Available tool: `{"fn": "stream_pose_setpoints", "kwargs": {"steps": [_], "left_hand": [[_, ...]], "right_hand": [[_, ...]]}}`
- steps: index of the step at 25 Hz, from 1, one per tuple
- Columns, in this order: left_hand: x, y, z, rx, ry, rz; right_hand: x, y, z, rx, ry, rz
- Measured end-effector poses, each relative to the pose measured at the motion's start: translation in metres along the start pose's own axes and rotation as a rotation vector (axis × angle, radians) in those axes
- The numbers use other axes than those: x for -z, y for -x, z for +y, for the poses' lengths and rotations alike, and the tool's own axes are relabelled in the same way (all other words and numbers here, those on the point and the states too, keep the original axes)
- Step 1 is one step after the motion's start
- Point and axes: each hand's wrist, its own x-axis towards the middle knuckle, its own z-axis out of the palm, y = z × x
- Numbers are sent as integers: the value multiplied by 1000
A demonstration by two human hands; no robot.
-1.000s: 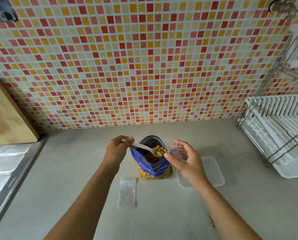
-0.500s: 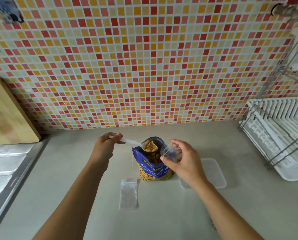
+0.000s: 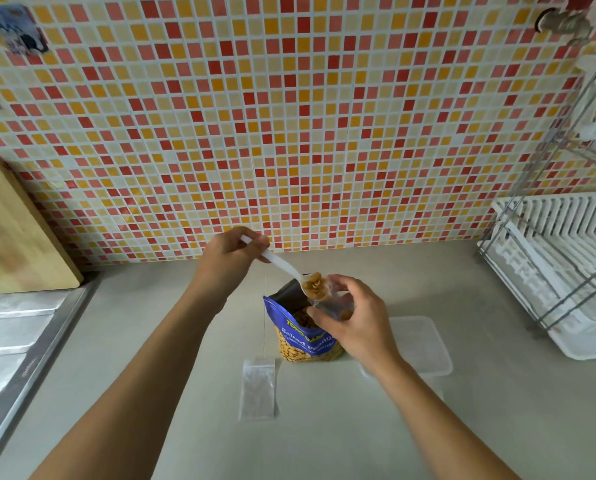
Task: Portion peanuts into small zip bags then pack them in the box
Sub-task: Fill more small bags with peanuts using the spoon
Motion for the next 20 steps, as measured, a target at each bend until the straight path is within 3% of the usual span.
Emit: {"fn": "stream_pose_setpoints", "kwargs": {"steps": [4,6,8,10,16,18,20], "left_hand": [[-5,9,27,-533,-517,-16],[6,10,41,-610,-535,110],[22,7,49,-557,-421,251],[24,2,42,-436,-353,278],[-35,-3,-39,-119,-578,-200],[-44,-3,-53,-26,-668,-237],[-46,6,-55,-15,-646,-90]], "right_hand": [[-4,-2,-5,-25,-64,11],[-4,-2,-6,-36,-88,9],[-2,-2,-5,-74,-142,20],[7,0,-4,-119,-228,50],[36,13,4,-165,-252,106],[43,18,7,-173,-250,117],[49,24,8,-180,-276,141]]}}
